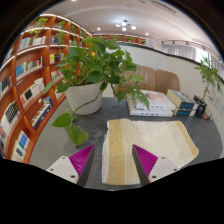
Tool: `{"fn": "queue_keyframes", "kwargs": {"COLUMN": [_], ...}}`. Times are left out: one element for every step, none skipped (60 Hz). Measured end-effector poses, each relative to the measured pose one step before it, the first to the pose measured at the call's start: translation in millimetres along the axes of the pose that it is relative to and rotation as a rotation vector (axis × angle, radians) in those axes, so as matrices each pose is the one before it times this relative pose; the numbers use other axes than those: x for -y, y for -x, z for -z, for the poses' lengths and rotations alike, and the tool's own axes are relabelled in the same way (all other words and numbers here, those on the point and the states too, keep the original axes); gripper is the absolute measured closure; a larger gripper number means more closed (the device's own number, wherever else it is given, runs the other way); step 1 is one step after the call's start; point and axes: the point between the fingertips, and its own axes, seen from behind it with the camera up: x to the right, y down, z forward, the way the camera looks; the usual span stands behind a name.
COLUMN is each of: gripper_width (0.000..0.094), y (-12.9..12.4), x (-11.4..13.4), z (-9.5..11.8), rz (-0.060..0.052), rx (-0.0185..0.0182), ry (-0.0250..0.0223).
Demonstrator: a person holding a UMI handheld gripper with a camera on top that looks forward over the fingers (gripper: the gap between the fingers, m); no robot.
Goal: Fold towel
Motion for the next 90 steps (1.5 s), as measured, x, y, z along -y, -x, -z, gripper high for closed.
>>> {"fn": "queue_keyframes", "kwargs": {"gripper_width": [0.0205,0.0229,0.0258,0.0283,0.031,0.033,0.0343,0.0353,0.0371,0.0388,0.0434,0.0475,0.0499,0.0514,0.0529,0.0547,0.058,0.0619,0.0657,0.07,0.0745,0.0757,0.087,0.0905,0.0904,0.0904,0.0904,0.0905,0.0906,0.0905,0.0905,0.0906,0.0906,0.0906,0.0906,0.0905,0.0906,0.0905,0.0905,0.0905,0.0906,0.0906,0.0906,0.0906,0.0906,0.0905,0.0905,0.0906,0.0906,0.0905,0.0905,0.0906,0.0906,0.0905,0.0905,0.0905,0.0905,0.09,0.087,0.084,0.0801,0.0743,0.0674,0.0597,0.0516,0.044,0.0368,0.0312,0.0266,0.0236,0.0213,0.02,0.0184,0.0172,0.016,0.015,0.0142,0.0135,0.0127,0.0117,0.0104,0.0092,0.008,0.0074,0.0074,0.0076,0.0075,0.0078,0.0078,0.0076], "y": [5.32,3.55,2.73,0.84,0.88,1.05,1.84,1.56,1.83,-5.83,1.33,-0.92,-0.02,-0.13,-0.5,-4.51,-0.21,0.15,0.16,-0.09,-6.26,1.11,-3.51,-3.19,0.21,4.31,0.68,0.22,0.59,2.57,-1.07,1.79,1.88,0.99,-0.02,-3.33,-4.9,-3.95,-4.64,-5.66,-6.34,1.15,-8.29,-16.82,-12.19,-10.99,-11.79,-11.43,-10.02,-11.72,-13.73,-11.55,-11.81,-11.57,-11.12,-10.88,-9.88,-10.8,-7.52,-8.64,-8.74,-8.5,-8.52,-9.25,-10.13,-8.49,-8.35,-7.52,-6.59,-4.8,-4.38,-2.61,-1.88,-1.45,-1.13,-0.88,-0.92,-0.63,1.76,-0.82,0.46,0.78,1.21,1.77,1.92,2.51,3.26,2.58,2.44,2.19], "x": [1.18,0.49,0.61,-0.56,-0.66,-1.14,-1.83,-2.89,-3.22,0.06,6.02,-1.15,-3.93,1.35,-0.81,0.17,-0.22,-0.82,-0.31,-0.47,5.27,-2.8,-0.44,0.27,-0.23,-0.88,-0.05,-0.37,-0.01,-0.94,1.74,0.42,1.1,2.34,3.65,7.65,6.8,6.64,7.34,8.17,9.27,6.22,8.64,11.79,7.04,6.84,6.57,6.26,5.4,4.63,4.55,2.77,2.25,0.87,-0.22,-1.1,-1.13,-2.13,-1.08,-1.1,-0.89,-0.82,-0.97,-1.12,-2.76,-0.99,-2.0,-2.09,-1.62,-1.32,-1.56,-1.38,-1.44,-0.43,0.71,1.72,2.08,2.16,1.77,2.54,2.39,1.93,1.65,1.34,1.32,1.47,1.24,0.98,2.21,1.91], "z": [-6.86,-6.62,-6.53,-5.15,-5.28,-3.79,-3.92,-3.81,-2.69,6.54,0.51,0.11,1.35,1.05,0.89,-5.63,0.16,0.79,0.39,-0.24,4.05,-3.66,-1.66,-1.44,-1.13,2.16,-0.43,-0.48,-0.06,1.25,2.1,1.15,1.46,1.94,2.68,3.24,6.2,4.73,5.04,5.05,5.52,8.42,4.93,0.12,2.14,2.39,1.48,1.33,1.93,0.66,-0.05,-1.84,-1.49,-2.1,-2.27,-1.48,-4.58,-3.07,-2.13,-2.99,-3.11,-2.9,-2.78,-2.75,-4.53,-0.94,-1.94,-1.57,-0.98,-0.34,-0.04,0.79,1.77,2.57,3.15,3.91,4.59,5.29,4.75,7.08,6.55,6.63,6.82,6.8,6.9,6.79,6.42,6.15,7.83,7.27], "rz": [0.0065,0.0086,0.0082,0.0066,0.0068,0.0084,0.0091,0.0079,0.0059,0.0009,-0.0124,-0.0099,-0.0049,-0.0071,-0.0015,0.005,0.0044,0.0049,0.0026,-0.0012,-0.0037,-0.0062,-0.0036,-0.0003,-0.0044,-0.0091,-0.0107,-0.0126,-0.0134,-0.0163,-0.0196,-0.0235,-0.0251,-0.0267,-0.0271,-0.023,-0.019,-0.0155,-0.0127,-0.0104,-0.0091,-0.0097,-0.0057,-0.0067,-0.0041,-0.0041,-0.001,0.0026,0.0014,0.0028,0.0026,0.0041,0.0045,0.0044,0.0039,0.004,0.0049,0.0049,0.002,0.003,0.0057,0.0089,0.0105,0.0112,0.0111,0.0109,0.0098,0.0065,0.005,0.0037,0.0036,0.0,0.0012,0.0022,0.0018,0.0002,-0.0001,0.0013,0.0054,0.0038,0.0035,0.0017,0.002,0.003,0.0039,0.0032,0.0025,0.0003,-0.0006,-0.0014], "rx": [-0.0049,-0.00518,-0.00712,-0.00983,-0.00988,-0.00875,-0.00715,-0.00535,-0.00206,0.01148,0.0073,-0.00093,0.00135,0.00389,-0.00031,0.00828,0.00231,0.00085,0.00053,0.0011,0.00021,-0.0026,-0.0109,-0.01034,0.00464,0.00918,0.0076,0.00913,0.01157,0.0112,0.01542,0.01752,0.01858,0.01727,0.01366,0.00731,0.00571,0.00222,0.00016,-0.00156,-0.0028,-0.00848,-0.00427,-0.00338,-0.00587,-0.00943,-0.01063,-0.01109,-0.01329,-0.01222,-0.01278,-0.01155,-0.01151,-0.01023,-0.00928,-0.00928,-0.0059,-0.00573,-0.00386,-0.00467,-0.00545,-0.00684,-0.0077,-0.01032,-0.01271,-0.01219,-0.01209,-0.00971,-0.00672,-0.00038,0.00213,0.01178,0.00971,0.01146,0.01193,0.01261,0.01199,0.01145,0.00615,0.01398,0.011,0.01023,0.01019,0.01097,0.01028,0.01117,0.00848,0.0083,0.00821,0.00701], "ry": [-0.00004,0.00005,0.00042,0.00225,0.00332,0.00429,0.006,0.00884,0.01256,0.00331,-0.02366,-0.00155,0.01256,-0.00499,0.00096,0.00554,0.00045,0.00305,0.0025,0.00137,0.0009,0.00064,-0.0003,-0.00316,-0.00084,0.0015,0.00331,0.00789,0.00969,0.00922,0.0088,0.00809,0.00628,0.003,-0.0013,-0.00266,-0.00571,-0.00989,-0.01195,-0.01415,-0.01523,-0.01456,-0.01237,-0.00543,-0.00854,-0.00773,-0.00776,-0.00769,-0.00713,-0.00582,-0.00403,-0.0029,-0.00121,0.00213,0.00579,0.00673,0.00861,0.00456,0.0085,0.0042,0.00201,0.00052,0.00055,0.0004,0.00014,0.00323,0.00261,0.00416,0.00347,0.00193,0.00049,0.00536,0.00534,0.00285,-0.00292,-0.00674,-0.0076,-0.00717,-0.00662,-0.00451,-0.00575,-0.00339,-0.00166,0.00005,0.00055,0.00001,-0.00257,-0.00299,0.00056,-0.00277]}}
